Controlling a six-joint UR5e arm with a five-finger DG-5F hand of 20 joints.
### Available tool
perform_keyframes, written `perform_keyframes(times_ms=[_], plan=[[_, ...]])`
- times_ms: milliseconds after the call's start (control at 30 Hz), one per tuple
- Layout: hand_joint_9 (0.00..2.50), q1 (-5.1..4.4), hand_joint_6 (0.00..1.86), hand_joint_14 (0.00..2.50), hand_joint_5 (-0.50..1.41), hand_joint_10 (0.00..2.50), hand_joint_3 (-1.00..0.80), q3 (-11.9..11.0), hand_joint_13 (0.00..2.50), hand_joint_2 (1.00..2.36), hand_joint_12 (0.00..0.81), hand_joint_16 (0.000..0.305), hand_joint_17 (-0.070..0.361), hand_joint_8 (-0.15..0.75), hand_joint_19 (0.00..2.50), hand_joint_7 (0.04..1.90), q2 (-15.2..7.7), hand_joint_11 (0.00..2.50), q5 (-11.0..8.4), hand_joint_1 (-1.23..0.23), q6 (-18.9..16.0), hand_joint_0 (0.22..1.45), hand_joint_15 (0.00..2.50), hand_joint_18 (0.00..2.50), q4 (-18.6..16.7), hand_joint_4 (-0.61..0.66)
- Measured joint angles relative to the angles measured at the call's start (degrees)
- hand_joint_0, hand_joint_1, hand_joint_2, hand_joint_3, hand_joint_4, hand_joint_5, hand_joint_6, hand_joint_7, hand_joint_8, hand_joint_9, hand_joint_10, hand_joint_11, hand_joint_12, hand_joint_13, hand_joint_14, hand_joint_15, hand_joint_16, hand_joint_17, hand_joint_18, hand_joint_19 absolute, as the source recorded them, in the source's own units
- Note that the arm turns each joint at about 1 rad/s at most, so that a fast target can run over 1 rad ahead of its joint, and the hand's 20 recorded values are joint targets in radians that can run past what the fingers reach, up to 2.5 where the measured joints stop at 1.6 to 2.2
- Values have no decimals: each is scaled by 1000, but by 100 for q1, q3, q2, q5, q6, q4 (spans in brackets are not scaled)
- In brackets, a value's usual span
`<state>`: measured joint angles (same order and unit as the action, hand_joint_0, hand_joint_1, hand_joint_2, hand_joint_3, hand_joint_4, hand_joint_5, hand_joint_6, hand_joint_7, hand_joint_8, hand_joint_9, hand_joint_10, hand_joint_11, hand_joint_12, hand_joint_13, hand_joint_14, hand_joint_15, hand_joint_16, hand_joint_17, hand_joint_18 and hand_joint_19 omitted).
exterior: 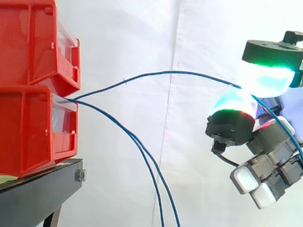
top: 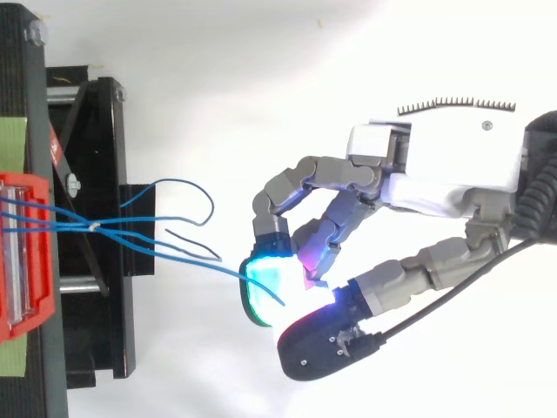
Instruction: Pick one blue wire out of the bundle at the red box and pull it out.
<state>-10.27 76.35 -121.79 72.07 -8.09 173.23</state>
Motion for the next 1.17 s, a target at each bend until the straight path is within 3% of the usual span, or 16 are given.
perform_keyframes(times_ms=[1067, 1167], plan=[[1059, 3, 906, 11, -59, 5, -4, 2, 771, 1001, 538, 74, 167, 433, 330, 1181, -2, 1030, 0, -807, 0, 570, 531, 656, 0, 82], [1043, 4, 906, 10, -59, 7, -1, 2, 767, 1001, 534, 74, 167, 424, 321, 1182, -2, 932, 0, -807, 0, 570, 516, 651, 0, 79]])
